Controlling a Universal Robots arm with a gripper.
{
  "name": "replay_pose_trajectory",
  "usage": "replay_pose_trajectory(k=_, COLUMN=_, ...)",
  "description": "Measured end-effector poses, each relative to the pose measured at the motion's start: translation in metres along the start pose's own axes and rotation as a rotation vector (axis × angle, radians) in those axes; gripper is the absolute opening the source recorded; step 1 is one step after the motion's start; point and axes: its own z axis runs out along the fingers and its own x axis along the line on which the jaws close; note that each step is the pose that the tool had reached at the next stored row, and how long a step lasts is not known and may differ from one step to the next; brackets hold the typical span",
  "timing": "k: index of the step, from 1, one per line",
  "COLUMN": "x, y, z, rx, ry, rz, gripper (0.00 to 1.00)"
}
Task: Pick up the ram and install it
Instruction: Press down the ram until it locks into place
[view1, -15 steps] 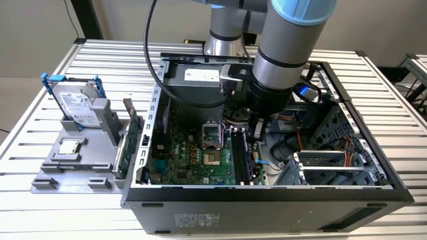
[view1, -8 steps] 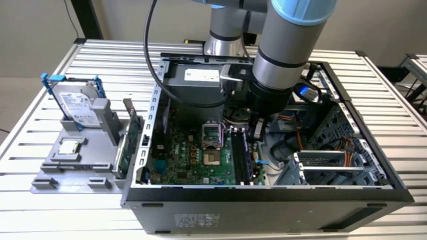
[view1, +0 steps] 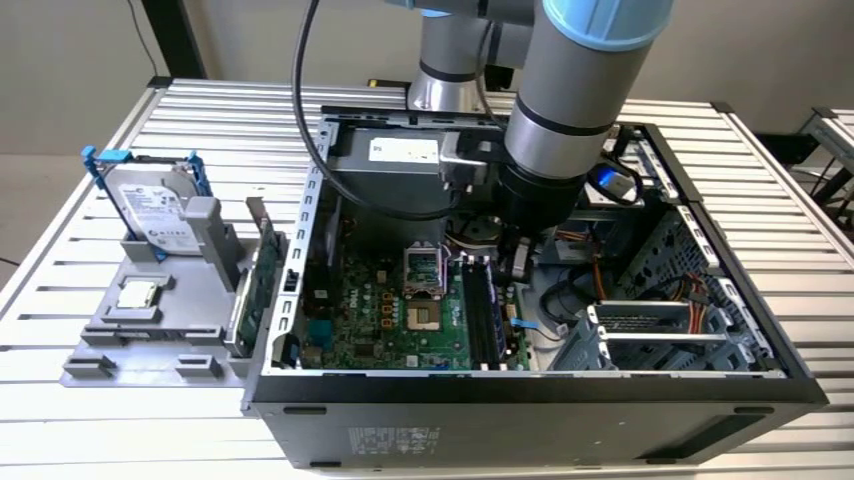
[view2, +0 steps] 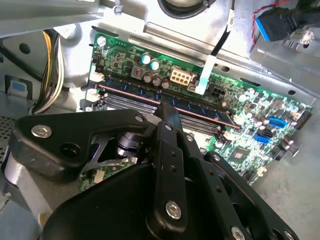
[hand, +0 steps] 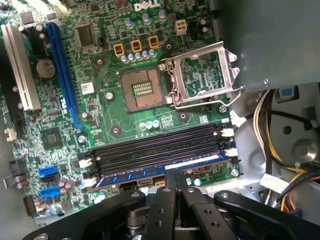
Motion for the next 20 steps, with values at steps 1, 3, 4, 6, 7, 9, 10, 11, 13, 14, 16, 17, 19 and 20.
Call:
replay_pose_trajectory(k=1, x=0.0000, y=0.0000, z=0.0003, rx=0.0002, ry=0.0000, rz=-0.017, gripper=0.00)
replay_pose_trajectory(k=3, x=0.0000, y=0.0000, z=0.0014, rx=0.0005, ry=0.0001, rz=-0.054, gripper=0.00)
replay_pose_trajectory(k=4, x=0.0000, y=0.0000, z=0.0018, rx=0.0006, ry=0.0005, rz=-0.072, gripper=0.00)
replay_pose_trajectory(k=6, x=0.0000, y=0.0000, z=0.0034, rx=0.0008, ry=0.0000, rz=-0.107, gripper=0.00)
replay_pose_trajectory(k=7, x=0.0000, y=0.0002, z=0.0043, rx=0.0009, ry=0.0000, rz=-0.123, gripper=0.00)
replay_pose_trajectory(k=9, x=0.0001, y=0.0004, z=0.0053, rx=0.0012, ry=0.0002, rz=-0.154, gripper=0.00)
replay_pose_trajectory(k=10, x=0.0001, y=0.0005, z=0.0057, rx=0.0013, ry=0.0004, rz=-0.171, gripper=0.00)
replay_pose_trajectory(k=11, x=0.0001, y=0.0006, z=0.0060, rx=0.0015, ry=0.0005, rz=-0.187, gripper=0.00)
replay_pose_trajectory(k=13, x=0.0002, y=0.0008, z=0.0063, rx=0.0017, ry=0.0010, rz=-0.220, gripper=0.00)
replay_pose_trajectory(k=14, x=0.0003, y=0.0010, z=0.0064, rx=0.0018, ry=0.0009, rz=-0.227, gripper=0.00)
replay_pose_trajectory(k=16, x=0.0003, y=0.0007, z=0.0064, rx=0.0015, ry=0.0010, rz=-0.227, gripper=0.00)
replay_pose_trajectory(k=17, x=0.0008, y=-0.0004, z=0.0065, rx=-0.0020, ry=0.0012, rz=-0.227, gripper=0.00)
replay_pose_trajectory(k=19, x=0.0044, y=-0.0017, z=0.0065, rx=-0.0078, ry=0.0019, rz=-0.227, gripper=0.00)
replay_pose_trajectory(k=20, x=0.0068, y=-0.0022, z=0.0068, rx=-0.0126, ry=0.0025, rz=-0.227, gripper=0.00)
